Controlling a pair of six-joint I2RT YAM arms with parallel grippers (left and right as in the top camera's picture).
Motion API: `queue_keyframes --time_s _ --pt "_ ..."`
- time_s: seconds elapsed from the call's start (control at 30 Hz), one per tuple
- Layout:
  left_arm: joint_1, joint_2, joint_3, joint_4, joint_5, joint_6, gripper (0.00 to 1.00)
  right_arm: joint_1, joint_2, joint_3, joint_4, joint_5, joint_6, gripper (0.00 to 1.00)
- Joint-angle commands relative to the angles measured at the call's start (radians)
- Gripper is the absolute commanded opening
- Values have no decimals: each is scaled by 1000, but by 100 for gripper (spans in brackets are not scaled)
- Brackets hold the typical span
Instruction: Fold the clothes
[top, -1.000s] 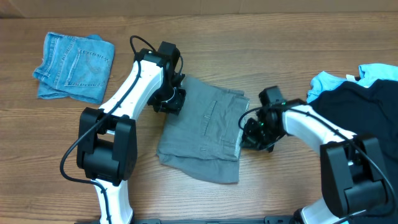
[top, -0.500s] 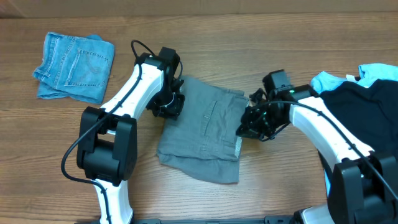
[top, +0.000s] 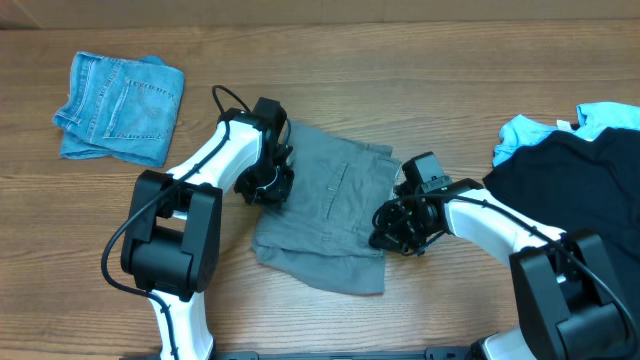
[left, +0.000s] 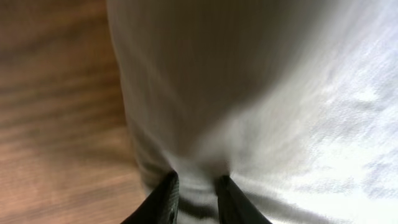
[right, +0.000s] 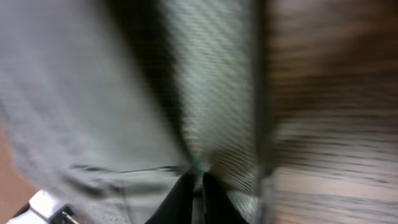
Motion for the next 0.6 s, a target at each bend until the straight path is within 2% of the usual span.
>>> queue_keyframes --time_s 0.0,0.1,0.17,0.3,0.33,0.37,0.53,0.57 --pt "15 11 56 -66 -9 0 27 -13 17 -14 -9 17 60 8" --pt "29 11 143 -147 -31 1 28 -16 16 -13 -18 10 50 8" --pt "39 11 201 -185 -56 1 33 -17 9 -6 -40 11 24 8" --pt "55 11 233 -177 -55 2 49 -34 -17 39 -127 14 -26 8" --pt "58 11 233 -170 -47 6 49 -36 -27 52 -150 11 -36 8" --pt "58 11 233 -168 -32 18 46 -36 -40 65 -167 3 -57 8" --pt "58 11 233 -201 24 58 8 -29 -136 116 -216 -72 -107 8" --pt "58 11 237 -202 34 58 6 -27 -157 120 -214 -86 -107 8"
